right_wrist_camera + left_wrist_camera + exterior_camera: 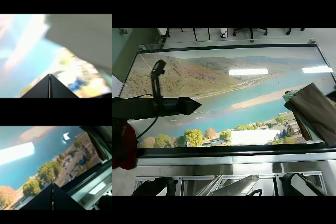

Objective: Fold the shirts.

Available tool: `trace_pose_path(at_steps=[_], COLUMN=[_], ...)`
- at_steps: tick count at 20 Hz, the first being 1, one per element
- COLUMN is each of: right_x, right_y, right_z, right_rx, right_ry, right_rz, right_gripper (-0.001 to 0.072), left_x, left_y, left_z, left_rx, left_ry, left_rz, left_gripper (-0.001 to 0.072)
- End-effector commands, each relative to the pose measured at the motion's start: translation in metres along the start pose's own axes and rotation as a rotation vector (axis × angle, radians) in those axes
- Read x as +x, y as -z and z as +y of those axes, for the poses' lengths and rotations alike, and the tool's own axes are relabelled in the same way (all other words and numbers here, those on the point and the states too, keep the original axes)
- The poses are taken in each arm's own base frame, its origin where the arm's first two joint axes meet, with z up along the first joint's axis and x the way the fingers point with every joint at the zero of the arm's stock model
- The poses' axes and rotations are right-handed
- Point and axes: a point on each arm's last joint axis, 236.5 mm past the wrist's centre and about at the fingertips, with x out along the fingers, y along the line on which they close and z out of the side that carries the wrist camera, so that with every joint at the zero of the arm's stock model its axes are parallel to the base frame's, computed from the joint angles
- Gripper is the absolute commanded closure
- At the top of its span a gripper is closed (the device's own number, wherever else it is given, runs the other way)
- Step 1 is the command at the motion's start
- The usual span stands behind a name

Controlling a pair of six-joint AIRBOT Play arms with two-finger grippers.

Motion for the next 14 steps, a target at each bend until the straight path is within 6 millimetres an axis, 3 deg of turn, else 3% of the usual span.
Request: trace_pose_path(at_steps=[1, 4, 6, 9, 14], right_x=[0.035, 0.065, 0.073, 0.073, 0.074], right_y=[0.077, 0.140, 0.160, 0.174, 0.173], right_z=[0.091, 0.116, 0.121, 0.125, 0.124], right_rx=[-0.266, -0.356, -0.388, -0.418, -0.416], right_ry=[-0.152, -0.213, -0.222, -0.230, -0.228], right_rz=[0.054, 0.127, 0.180, 0.224, 0.223], right_gripper=[0.0695, 0.0695, 0.0695, 0.0694, 0.0694], left_x=[0.036, 0.065, 0.078, 0.086, 0.085], left_y=[0.015, 0.035, 0.046, 0.055, 0.058], left_z=[-0.015, -0.028, -0.033, -0.041, -0.042], left_rx=[0.016, 0.034, 0.041, 0.057, 0.059], left_ry=[0.037, 0.064, 0.075, 0.087, 0.089], left_rz=[0.082, 0.161, 0.204, 0.232, 0.240], left_gripper=[0.0690, 0.0690, 0.0690, 0.0690, 0.0689])
